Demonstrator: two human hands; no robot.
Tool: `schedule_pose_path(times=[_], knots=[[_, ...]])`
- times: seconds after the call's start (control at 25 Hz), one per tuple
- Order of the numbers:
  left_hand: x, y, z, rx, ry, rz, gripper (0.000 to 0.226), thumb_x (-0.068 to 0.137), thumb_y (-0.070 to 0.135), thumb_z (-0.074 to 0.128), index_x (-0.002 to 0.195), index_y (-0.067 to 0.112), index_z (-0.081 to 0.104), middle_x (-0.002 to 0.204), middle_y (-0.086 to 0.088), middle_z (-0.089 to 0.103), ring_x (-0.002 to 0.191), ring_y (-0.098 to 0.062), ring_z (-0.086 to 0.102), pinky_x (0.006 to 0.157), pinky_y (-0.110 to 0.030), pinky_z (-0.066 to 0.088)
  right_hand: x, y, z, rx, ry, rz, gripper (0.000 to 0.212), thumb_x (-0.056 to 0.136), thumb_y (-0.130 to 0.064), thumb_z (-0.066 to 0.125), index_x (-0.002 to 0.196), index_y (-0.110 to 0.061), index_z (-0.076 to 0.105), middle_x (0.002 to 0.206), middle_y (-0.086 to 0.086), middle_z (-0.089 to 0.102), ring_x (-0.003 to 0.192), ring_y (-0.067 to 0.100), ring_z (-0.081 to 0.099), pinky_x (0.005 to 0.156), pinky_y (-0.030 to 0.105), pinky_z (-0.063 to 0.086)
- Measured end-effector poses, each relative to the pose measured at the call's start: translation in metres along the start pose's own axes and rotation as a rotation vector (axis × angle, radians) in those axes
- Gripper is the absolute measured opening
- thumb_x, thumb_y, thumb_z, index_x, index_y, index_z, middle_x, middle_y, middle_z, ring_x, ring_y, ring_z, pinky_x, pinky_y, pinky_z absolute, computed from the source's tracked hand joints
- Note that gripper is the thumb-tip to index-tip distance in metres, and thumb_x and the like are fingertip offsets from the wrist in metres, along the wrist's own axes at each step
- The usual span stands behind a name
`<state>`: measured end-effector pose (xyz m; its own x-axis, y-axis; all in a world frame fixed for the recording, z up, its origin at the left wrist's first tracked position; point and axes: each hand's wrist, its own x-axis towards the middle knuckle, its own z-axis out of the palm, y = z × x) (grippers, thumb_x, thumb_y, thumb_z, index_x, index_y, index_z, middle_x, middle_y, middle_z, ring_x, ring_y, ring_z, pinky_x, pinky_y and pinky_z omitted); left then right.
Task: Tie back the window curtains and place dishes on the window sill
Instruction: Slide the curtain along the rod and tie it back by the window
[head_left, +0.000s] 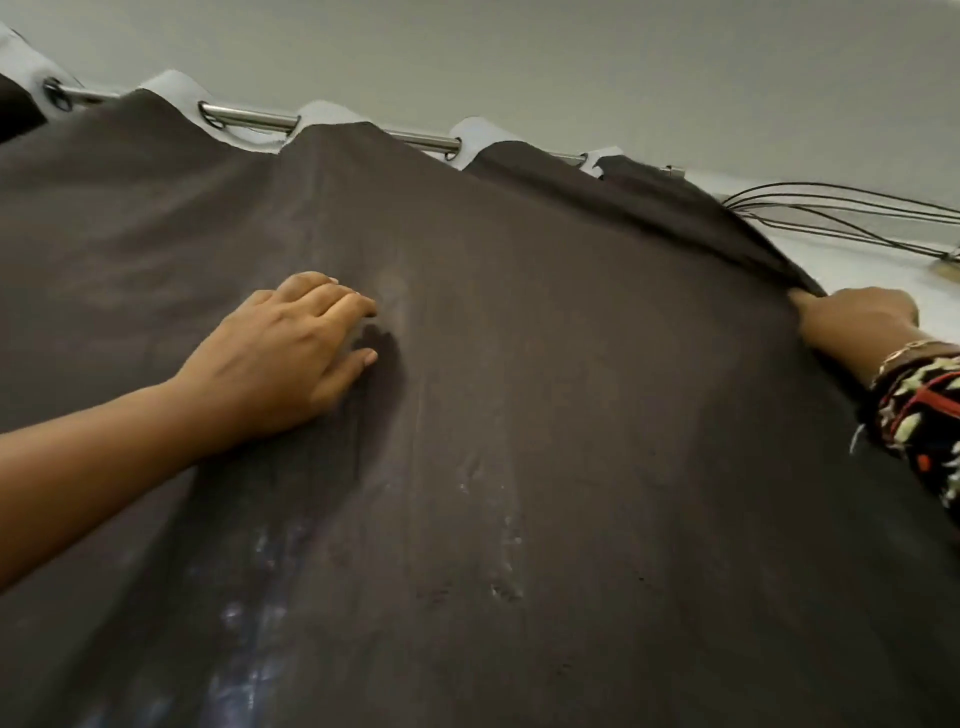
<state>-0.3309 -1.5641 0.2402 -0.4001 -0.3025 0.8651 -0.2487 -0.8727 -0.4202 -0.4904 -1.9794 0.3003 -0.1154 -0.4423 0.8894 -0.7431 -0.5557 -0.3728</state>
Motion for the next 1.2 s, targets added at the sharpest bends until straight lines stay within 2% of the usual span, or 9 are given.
schedule_pose_path(times=[0.12, 0.2, 0.4, 0.56, 0.68, 0.8, 0.88, 1.0, 1.2], knots=[[-0.002, -0.002, -0.002, -0.084, 0.007, -0.108, 0.047, 0.089, 0.043, 0.040, 0.125, 0.014, 0.049, 0.128, -0.008, 0.054, 0.126, -0.027, 0.040, 0.096, -0.042, 0.038, 0.009, -0.004, 0.003, 0.256, -0.024, -0.033, 0.040, 0.092, -0.013, 0.042, 0.131, -0.017, 0.046, 0.128, 0.017, 0.052, 0.116, 0.036, 0.051, 0.095, 0.040, 0.042], [-0.009, -0.002, -0.006, -0.192, 0.019, -0.219, 0.049, 0.087, 0.047, 0.038, 0.123, 0.015, 0.049, 0.127, -0.008, 0.054, 0.124, -0.027, 0.041, 0.093, -0.040, 0.037, 0.000, -0.015, 0.002, 0.395, -0.032, -0.097, 0.041, 0.087, -0.010, 0.049, 0.128, -0.016, 0.047, 0.121, 0.019, 0.054, 0.109, 0.036, 0.052, 0.086, 0.040, 0.043], [-0.023, 0.002, -0.019, -0.551, -0.002, -0.588, 0.096, 0.061, 0.079, 0.028, 0.130, 0.013, 0.041, 0.130, -0.009, 0.050, 0.117, -0.026, 0.048, 0.091, -0.041, 0.041, -0.050, -0.027, -0.006, 0.673, 0.306, -0.136, 0.036, 0.084, -0.008, 0.052, 0.119, -0.011, 0.051, 0.112, 0.029, 0.050, 0.102, 0.045, 0.048, 0.085, 0.044, 0.041], [-0.028, 0.023, -0.023, -0.510, -0.023, -0.618, 0.111, 0.051, 0.082, 0.034, 0.138, 0.013, 0.030, 0.138, -0.013, 0.037, 0.127, -0.030, 0.036, 0.100, -0.046, 0.035, -0.098, -0.065, -0.056, 0.830, 0.520, -0.239, 0.027, 0.092, -0.026, 0.046, 0.100, -0.006, 0.062, 0.102, 0.024, 0.062, 0.096, 0.041, 0.054, 0.080, 0.040, 0.041], [-0.044, 0.028, -0.026, -0.449, 0.040, -0.580, 0.096, 0.065, 0.072, 0.047, 0.138, 0.012, 0.030, 0.138, -0.013, 0.037, 0.128, -0.030, 0.033, 0.103, -0.047, 0.031, -0.132, -0.121, -0.096, 0.752, 0.344, -0.325, 0.066, 0.085, -0.068, 0.032, 0.081, -0.007, 0.059, 0.089, 0.017, 0.064, 0.090, 0.038, 0.059, 0.070, 0.037, 0.041], [-0.061, 0.021, -0.029, -0.363, 0.081, -0.542, 0.084, 0.071, 0.062, 0.051, 0.135, 0.009, 0.035, 0.137, -0.014, 0.040, 0.130, -0.031, 0.032, 0.111, -0.050, 0.019, -0.148, -0.172, -0.111, 0.642, 0.188, -0.332, 0.073, 0.074, -0.082, 0.030, 0.066, -0.011, 0.047, 0.080, 0.009, 0.057, 0.088, 0.034, 0.059, 0.063, 0.032, 0.036], [-0.071, 0.012, -0.032, -0.315, 0.055, -0.537, 0.082, 0.072, 0.061, 0.048, 0.133, 0.009, 0.037, 0.137, -0.015, 0.040, 0.132, -0.031, 0.030, 0.113, -0.052, 0.010, -0.150, -0.191, -0.115, 0.589, 0.156, -0.331, 0.058, 0.081, -0.068, 0.044, 0.084, -0.011, 0.059, 0.095, 0.008, 0.063, 0.096, 0.034, 0.059, 0.067, 0.033, 0.039], [-0.087, -0.002, -0.037, -0.267, 0.035, -0.547, 0.075, 0.075, 0.057, 0.050, 0.132, 0.009, 0.039, 0.137, -0.016, 0.040, 0.132, -0.032, 0.030, 0.113, -0.054, 0.007, -0.147, -0.198, -0.114, 0.522, 0.177, -0.332, 0.028, 0.089, -0.022, 0.050, 0.110, -0.008, 0.060, 0.115, 0.015, 0.062, 0.107, 0.036, 0.057, 0.077, 0.033, 0.042], [-0.092, -0.009, -0.039, -0.260, -0.003, -0.563, 0.071, 0.078, 0.051, 0.056, 0.132, 0.008, 0.040, 0.141, -0.019, 0.037, 0.135, -0.033, 0.027, 0.113, -0.052, 0.010, -0.123, -0.162, -0.091, 0.407, 0.204, -0.307, 0.027, 0.090, -0.009, 0.045, 0.110, -0.004, 0.062, 0.113, 0.019, 0.063, 0.105, 0.039, 0.058, 0.079, 0.035, 0.045]])
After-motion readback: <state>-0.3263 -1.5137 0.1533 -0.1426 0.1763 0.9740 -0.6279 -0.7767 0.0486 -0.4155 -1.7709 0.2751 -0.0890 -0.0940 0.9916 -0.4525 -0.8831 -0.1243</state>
